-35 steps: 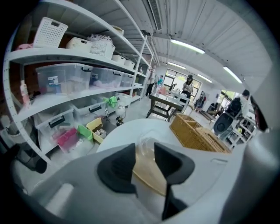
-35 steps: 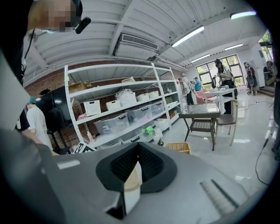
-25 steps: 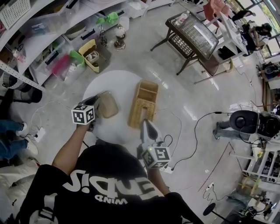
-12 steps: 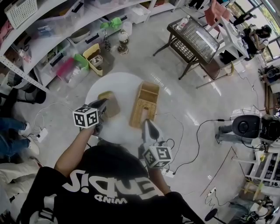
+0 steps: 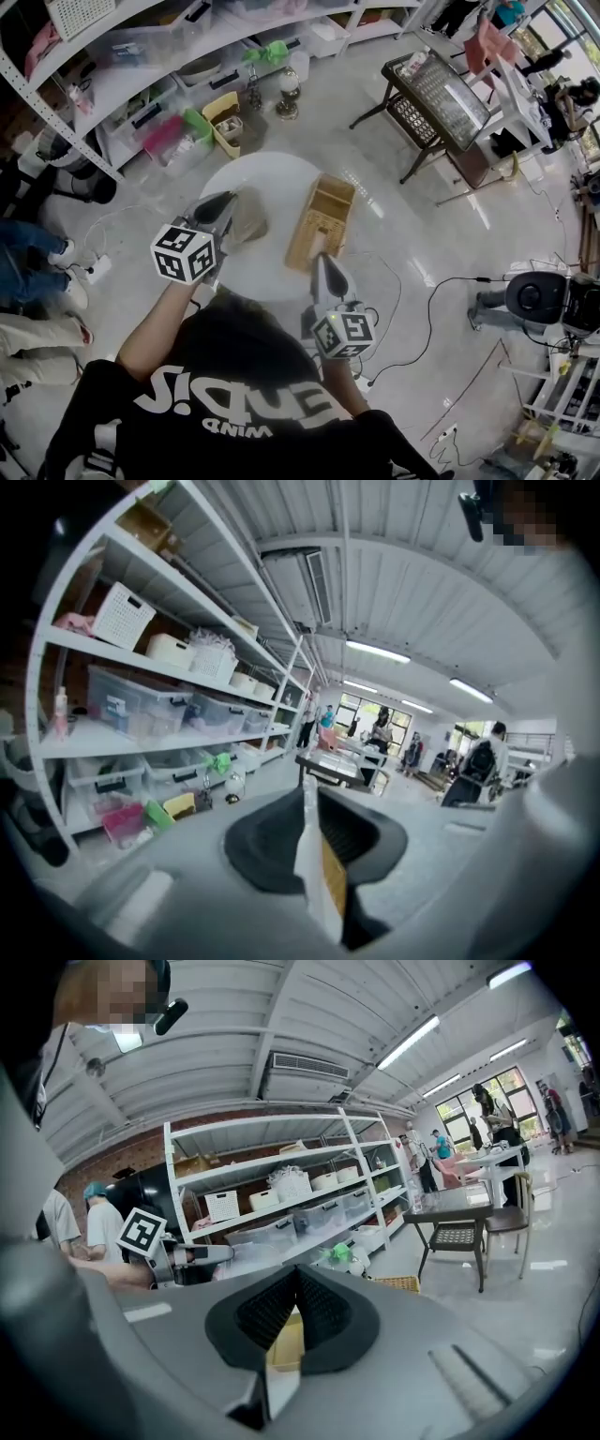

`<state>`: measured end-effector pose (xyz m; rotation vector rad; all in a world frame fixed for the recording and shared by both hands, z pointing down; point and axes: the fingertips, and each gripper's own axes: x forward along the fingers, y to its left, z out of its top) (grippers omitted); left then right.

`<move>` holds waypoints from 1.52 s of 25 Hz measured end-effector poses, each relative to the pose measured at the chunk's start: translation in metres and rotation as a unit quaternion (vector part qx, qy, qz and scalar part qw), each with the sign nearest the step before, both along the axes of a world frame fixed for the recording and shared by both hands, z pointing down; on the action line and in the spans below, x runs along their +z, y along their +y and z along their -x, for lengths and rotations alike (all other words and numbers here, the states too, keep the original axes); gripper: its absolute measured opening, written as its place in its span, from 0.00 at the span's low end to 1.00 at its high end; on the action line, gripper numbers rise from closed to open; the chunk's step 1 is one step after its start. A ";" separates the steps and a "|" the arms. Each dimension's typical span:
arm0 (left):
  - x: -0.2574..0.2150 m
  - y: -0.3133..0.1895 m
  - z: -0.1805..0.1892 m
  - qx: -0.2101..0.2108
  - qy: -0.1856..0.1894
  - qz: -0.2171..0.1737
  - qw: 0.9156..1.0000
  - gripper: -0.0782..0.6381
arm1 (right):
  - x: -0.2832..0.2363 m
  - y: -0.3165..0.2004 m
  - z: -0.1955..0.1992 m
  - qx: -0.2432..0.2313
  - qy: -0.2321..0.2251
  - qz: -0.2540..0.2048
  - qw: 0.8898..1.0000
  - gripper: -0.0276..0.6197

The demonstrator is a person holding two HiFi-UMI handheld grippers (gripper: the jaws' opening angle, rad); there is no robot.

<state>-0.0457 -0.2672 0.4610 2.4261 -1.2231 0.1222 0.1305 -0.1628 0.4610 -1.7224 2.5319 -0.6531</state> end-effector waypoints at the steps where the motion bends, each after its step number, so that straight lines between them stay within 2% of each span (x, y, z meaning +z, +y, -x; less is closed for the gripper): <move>1: -0.010 0.006 0.003 -0.008 -0.003 -0.013 1.000 0.17 | -0.002 0.002 0.001 -0.007 -0.002 -0.001 1.000 0.04; 7: -0.052 0.056 0.032 -0.061 -0.011 -0.068 0.996 0.17 | -0.002 0.012 0.014 -0.045 -0.004 -0.010 0.999 0.04; 14: -0.059 0.118 0.064 -0.100 -0.027 -0.082 0.991 0.17 | -0.003 0.033 0.027 -0.056 -0.001 -0.010 0.998 0.04; 20: -0.052 0.157 0.089 -0.100 -0.029 -0.082 0.991 0.17 | -0.012 0.059 0.046 -0.040 0.017 -0.026 0.999 0.04; 27: -0.047 0.201 0.110 -0.080 -0.025 -0.087 0.993 0.17 | -0.017 0.111 0.071 -0.012 0.024 -0.026 0.999 0.04; 33: -0.032 0.233 0.111 -0.057 -0.026 -0.089 0.994 0.17 | -0.018 0.156 0.082 0.003 0.031 -0.033 0.999 0.04; 38: -0.028 0.253 0.115 -0.060 -0.020 -0.089 0.994 0.17 | -0.015 0.183 0.087 0.008 0.031 -0.038 0.999 0.04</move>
